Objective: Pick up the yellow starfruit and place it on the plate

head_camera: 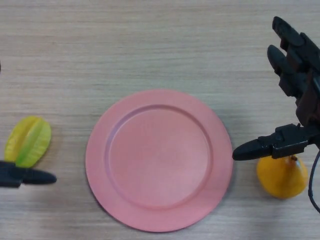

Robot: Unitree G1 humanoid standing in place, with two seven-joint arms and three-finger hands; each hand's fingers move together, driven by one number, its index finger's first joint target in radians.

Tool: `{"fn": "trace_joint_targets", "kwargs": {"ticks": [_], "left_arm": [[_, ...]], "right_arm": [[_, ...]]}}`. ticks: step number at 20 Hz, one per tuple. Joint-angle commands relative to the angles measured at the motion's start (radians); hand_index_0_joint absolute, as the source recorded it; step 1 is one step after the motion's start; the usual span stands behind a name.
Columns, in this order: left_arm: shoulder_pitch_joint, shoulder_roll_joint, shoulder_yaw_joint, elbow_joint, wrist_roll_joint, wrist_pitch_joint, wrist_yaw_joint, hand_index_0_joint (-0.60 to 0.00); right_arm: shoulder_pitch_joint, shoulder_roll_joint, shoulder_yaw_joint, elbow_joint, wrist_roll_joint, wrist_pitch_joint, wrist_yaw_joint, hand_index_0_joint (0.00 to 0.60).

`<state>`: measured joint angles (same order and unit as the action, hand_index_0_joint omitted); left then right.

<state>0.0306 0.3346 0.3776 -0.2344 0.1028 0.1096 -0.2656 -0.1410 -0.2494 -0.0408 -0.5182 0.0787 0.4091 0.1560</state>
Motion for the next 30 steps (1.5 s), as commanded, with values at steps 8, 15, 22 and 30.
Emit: {"fn": "trace_joint_targets", "kwargs": {"ticks": [8,15,22,30], "left_arm": [[-0.108,0.13,0.0,0.273,0.134,-0.271,0.113,0.0],[-0.185,0.162,-0.088,0.48,0.289,-0.426,0.298,0.0],[-0.156,0.149,-0.074,0.441,0.249,-0.379,0.279,-0.5],[-0.088,0.13,-0.038,0.312,0.184,-0.294,0.096,-0.6]], "right_arm": [[-0.002,-0.032,-0.089,-0.109,0.054,-0.113,-0.015,0.0],[0.023,-0.042,-0.118,-0.128,0.035,-0.121,-0.014,0.0],[0.041,-0.038,-0.129,-0.15,0.032,-0.117,-0.012,0.0],[0.023,-0.041,-0.125,-0.202,0.048,-0.041,-0.025,0.0]]}}
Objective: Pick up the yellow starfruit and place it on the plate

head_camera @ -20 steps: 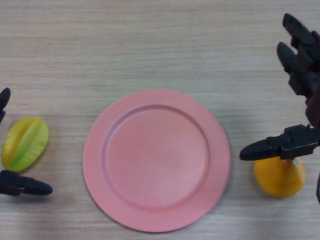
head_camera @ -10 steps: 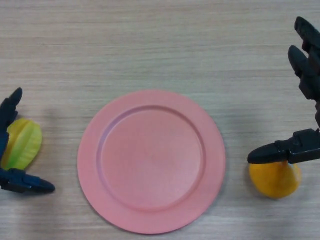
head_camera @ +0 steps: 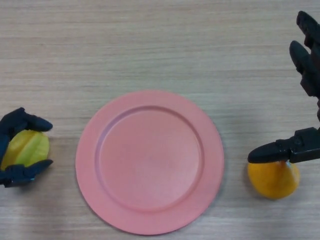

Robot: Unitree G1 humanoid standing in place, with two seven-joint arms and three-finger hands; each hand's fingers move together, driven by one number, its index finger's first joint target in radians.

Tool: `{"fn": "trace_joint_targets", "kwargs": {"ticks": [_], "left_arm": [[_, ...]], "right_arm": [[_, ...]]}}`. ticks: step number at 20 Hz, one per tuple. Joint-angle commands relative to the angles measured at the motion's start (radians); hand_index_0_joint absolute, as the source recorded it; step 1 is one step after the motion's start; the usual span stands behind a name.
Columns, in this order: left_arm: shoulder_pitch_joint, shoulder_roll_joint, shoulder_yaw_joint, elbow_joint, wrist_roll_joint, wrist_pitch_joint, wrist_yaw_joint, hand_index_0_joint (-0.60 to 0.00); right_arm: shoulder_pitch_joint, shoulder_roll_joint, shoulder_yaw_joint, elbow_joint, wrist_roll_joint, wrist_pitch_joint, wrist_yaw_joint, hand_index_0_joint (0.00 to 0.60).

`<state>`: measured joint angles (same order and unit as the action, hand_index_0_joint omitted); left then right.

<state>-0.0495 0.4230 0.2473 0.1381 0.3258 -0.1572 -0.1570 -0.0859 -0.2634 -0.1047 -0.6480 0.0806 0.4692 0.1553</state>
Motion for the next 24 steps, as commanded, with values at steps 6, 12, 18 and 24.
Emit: {"fn": "trace_joint_targets", "kwargs": {"ticks": [6,12,18,24], "left_arm": [[-0.001,0.027,0.153,-0.263,-0.109,0.094,-0.072,-0.6],[0.005,-0.063,0.001,-0.512,-0.01,0.144,-0.164,-0.6],[-0.037,-0.149,-0.261,-0.595,-0.045,0.484,-0.257,-0.6],[-0.161,-0.203,-0.269,-0.317,0.052,0.109,-0.044,-0.6]], "right_arm": [[-0.024,-0.025,-0.051,-0.096,0.023,-0.083,-0.021,0.0],[-0.015,-0.021,-0.056,-0.122,0.028,-0.06,-0.024,0.0],[-0.025,-0.028,-0.074,-0.153,0.051,-0.012,-0.018,0.0],[-0.006,-0.039,-0.109,-0.127,0.01,-0.103,-0.002,0.0]]}}
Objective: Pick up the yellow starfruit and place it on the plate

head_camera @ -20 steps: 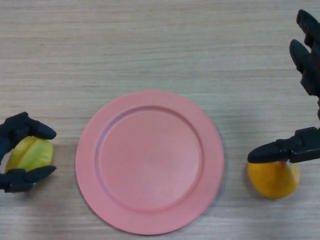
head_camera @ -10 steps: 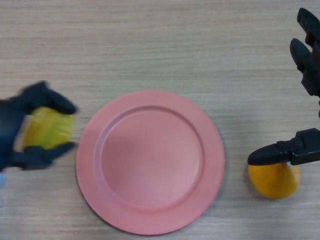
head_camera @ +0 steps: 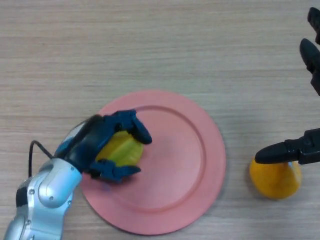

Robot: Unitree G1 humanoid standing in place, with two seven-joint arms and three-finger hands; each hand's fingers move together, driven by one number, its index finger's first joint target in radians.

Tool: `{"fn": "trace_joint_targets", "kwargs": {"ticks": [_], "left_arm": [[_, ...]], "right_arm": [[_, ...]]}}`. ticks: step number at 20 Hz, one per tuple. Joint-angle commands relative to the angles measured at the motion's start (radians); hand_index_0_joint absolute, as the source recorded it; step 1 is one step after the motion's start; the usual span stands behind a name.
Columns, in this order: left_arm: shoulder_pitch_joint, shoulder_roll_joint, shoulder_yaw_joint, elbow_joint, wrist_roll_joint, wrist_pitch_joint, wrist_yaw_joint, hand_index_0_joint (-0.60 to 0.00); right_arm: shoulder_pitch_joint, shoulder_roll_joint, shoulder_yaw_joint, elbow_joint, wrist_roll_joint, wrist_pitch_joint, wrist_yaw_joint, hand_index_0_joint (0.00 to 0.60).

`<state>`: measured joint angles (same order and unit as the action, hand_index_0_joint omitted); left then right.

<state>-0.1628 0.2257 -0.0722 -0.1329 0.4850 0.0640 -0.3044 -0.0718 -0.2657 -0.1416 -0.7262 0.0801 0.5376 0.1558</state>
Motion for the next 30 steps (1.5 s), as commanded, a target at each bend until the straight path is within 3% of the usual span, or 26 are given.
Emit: {"fn": "trace_joint_targets", "kwargs": {"ticks": [1,2,3,4,5,6,7,8,14,18,19,24,25,30], "left_arm": [[-0.063,0.001,0.041,-0.015,-0.138,-0.128,0.131,-0.6],[-0.074,-0.001,0.044,-0.002,-0.161,-0.128,0.134,-0.6],[-0.076,0.002,0.033,0.027,-0.143,-0.137,0.149,-0.549],[-0.076,0.002,0.033,0.029,-0.142,-0.136,0.149,-0.45],[-0.077,0.001,0.032,0.029,-0.14,-0.128,0.147,-0.3],[-0.077,0.0,0.032,0.027,-0.138,-0.12,0.145,-0.2],[-0.078,0.0,0.032,0.017,-0.137,-0.108,0.14,-0.057],[-0.078,0.001,0.033,0.009,-0.136,-0.103,0.138,0.0],[-0.082,0.024,0.087,-0.105,-0.16,-0.125,0.145,0.0],[-0.059,0.057,0.166,-0.224,-0.33,-0.052,0.15,0.0],[-0.056,0.071,0.212,-0.267,-0.443,-0.03,0.153,0.0],[-0.026,0.137,0.339,-0.293,-0.707,-0.046,0.143,0.0],[0.0,0.154,0.378,-0.329,-0.783,0.029,0.122,0.0],[0.033,0.157,0.414,-0.358,-0.84,0.069,0.122,0.0]], "right_arm": [[-0.018,-0.039,-0.081,-0.046,0.006,-0.178,0.004,0.0],[-0.017,-0.04,-0.085,-0.047,0.007,-0.177,0.007,0.0],[-0.016,-0.04,-0.088,-0.045,0.008,-0.19,0.007,0.0],[-0.016,-0.04,-0.089,-0.045,0.008,-0.191,0.007,0.0],[-0.015,-0.04,-0.089,-0.043,0.004,-0.197,0.007,0.0],[-0.013,-0.04,-0.089,-0.042,0.0,-0.204,0.006,0.0],[-0.012,-0.039,-0.085,-0.04,-0.012,-0.212,0.003,0.0],[-0.011,-0.038,-0.082,-0.039,-0.02,-0.215,0.002,0.0],[-0.019,-0.031,-0.054,-0.042,-0.041,-0.195,0.001,0.0],[-0.029,-0.027,-0.041,-0.04,-0.03,-0.183,-0.009,0.0],[-0.033,-0.024,-0.035,-0.044,-0.022,-0.17,-0.018,0.0],[-0.022,-0.013,-0.013,-0.055,-0.016,-0.157,-0.032,0.0],[-0.025,-0.007,-0.008,-0.048,-0.008,-0.16,-0.043,0.0],[-0.03,-0.005,0.008,-0.035,0.003,-0.166,-0.052,0.0]]}}
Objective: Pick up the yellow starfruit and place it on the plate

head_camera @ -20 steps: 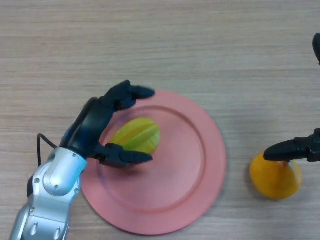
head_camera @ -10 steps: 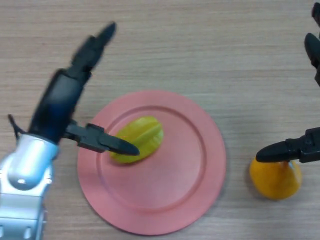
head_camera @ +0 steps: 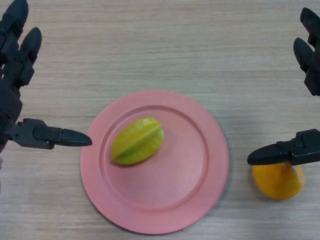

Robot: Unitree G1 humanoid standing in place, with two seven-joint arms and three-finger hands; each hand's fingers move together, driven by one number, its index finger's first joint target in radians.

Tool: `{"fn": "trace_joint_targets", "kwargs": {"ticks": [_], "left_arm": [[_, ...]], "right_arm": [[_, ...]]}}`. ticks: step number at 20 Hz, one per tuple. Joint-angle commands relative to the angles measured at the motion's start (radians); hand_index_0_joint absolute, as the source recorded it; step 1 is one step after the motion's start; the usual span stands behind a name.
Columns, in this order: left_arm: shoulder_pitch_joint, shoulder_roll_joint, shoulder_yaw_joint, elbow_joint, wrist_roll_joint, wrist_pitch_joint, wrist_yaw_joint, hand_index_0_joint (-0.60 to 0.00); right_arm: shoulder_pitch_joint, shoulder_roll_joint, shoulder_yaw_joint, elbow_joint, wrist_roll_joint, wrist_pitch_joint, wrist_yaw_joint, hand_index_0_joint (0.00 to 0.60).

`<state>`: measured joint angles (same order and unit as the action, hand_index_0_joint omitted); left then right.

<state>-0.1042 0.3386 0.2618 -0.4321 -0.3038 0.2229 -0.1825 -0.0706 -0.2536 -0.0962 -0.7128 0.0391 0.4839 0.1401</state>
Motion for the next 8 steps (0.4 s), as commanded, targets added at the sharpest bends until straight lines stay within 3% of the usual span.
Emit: {"fn": "trace_joint_targets", "kwargs": {"ticks": [1,8], "left_arm": [[-0.038,0.052,0.076,-0.056,-0.042,-0.081,0.011,0.0],[-0.032,0.051,0.089,-0.058,-0.016,-0.094,0.03,0.0]], "right_arm": [[-0.041,-0.017,-0.032,-0.048,0.043,-0.117,-0.04,0.0],[-0.039,-0.01,-0.009,-0.018,0.02,-0.145,-0.032,0.0]]}}
